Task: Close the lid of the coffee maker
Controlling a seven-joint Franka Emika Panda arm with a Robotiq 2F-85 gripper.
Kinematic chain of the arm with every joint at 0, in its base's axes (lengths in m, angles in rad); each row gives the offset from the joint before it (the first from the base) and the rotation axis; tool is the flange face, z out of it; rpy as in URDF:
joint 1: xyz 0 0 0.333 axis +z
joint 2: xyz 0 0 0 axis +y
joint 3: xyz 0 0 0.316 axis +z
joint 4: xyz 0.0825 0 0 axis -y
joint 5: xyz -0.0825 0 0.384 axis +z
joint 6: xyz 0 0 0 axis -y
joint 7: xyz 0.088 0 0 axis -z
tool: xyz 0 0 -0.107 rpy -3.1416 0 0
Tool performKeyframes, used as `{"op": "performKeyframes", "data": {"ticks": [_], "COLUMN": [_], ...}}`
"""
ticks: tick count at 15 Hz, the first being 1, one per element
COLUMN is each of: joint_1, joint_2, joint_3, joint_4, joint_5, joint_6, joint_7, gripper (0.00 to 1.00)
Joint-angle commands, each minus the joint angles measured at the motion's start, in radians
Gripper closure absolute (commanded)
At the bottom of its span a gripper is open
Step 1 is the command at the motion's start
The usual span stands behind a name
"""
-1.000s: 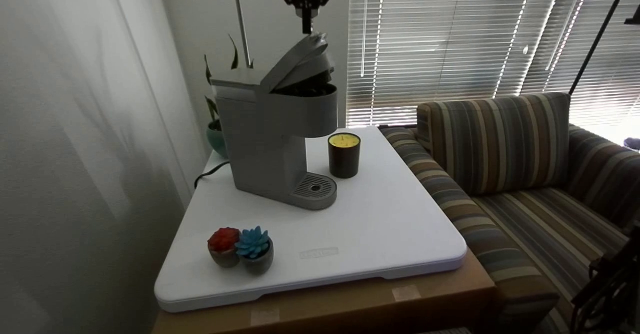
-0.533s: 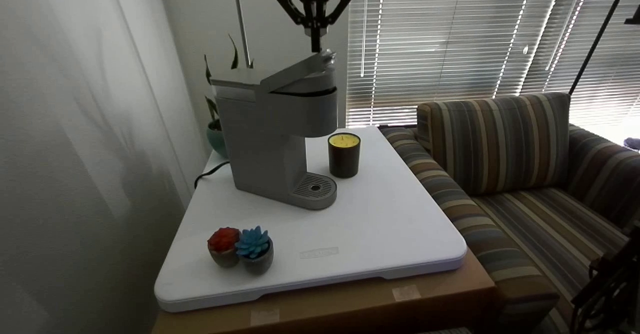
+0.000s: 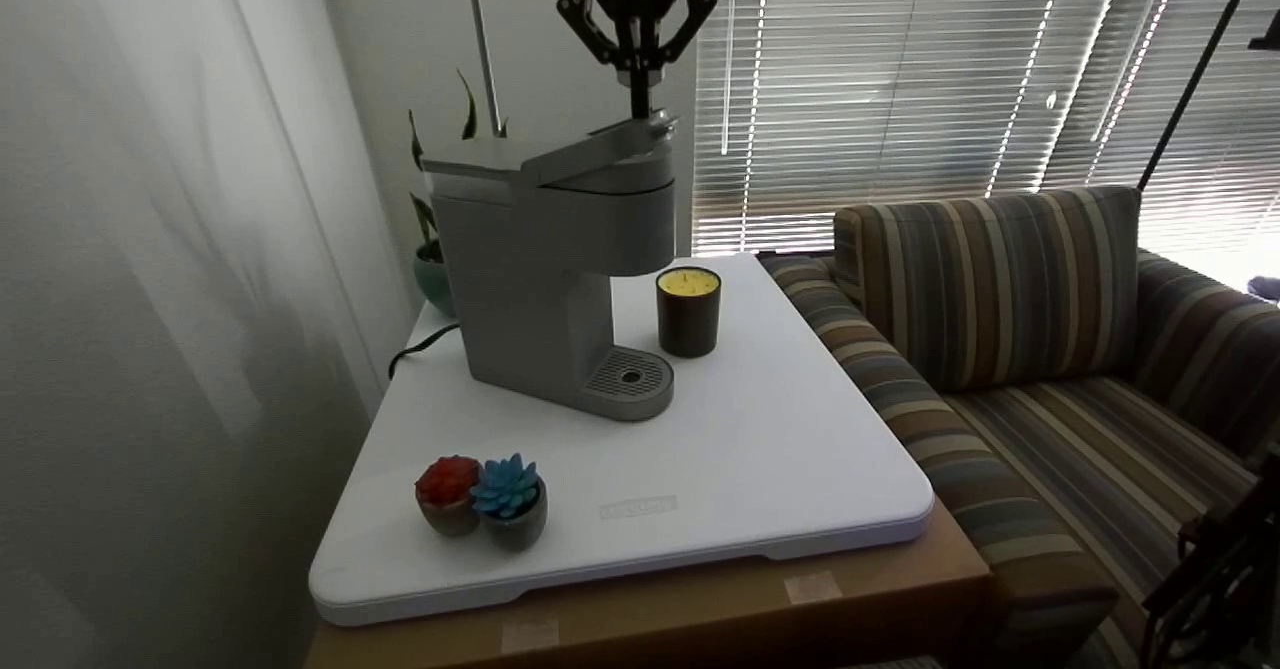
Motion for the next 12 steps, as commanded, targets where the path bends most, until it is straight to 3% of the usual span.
{"op": "performKeyframes", "data": {"ticks": [1,12], "joint_1": [-0.021,-0.018], "joint_2": [-0.041,-0.042], "joint_3": [0.013,0.010], "joint_4": [-0.057,-0.119], "joint_5": [0.020,0.024], "joint_6": [-0.011,0.032], "joint_7": [-0.009,0.008], "gripper": [1.00,1.00]}}
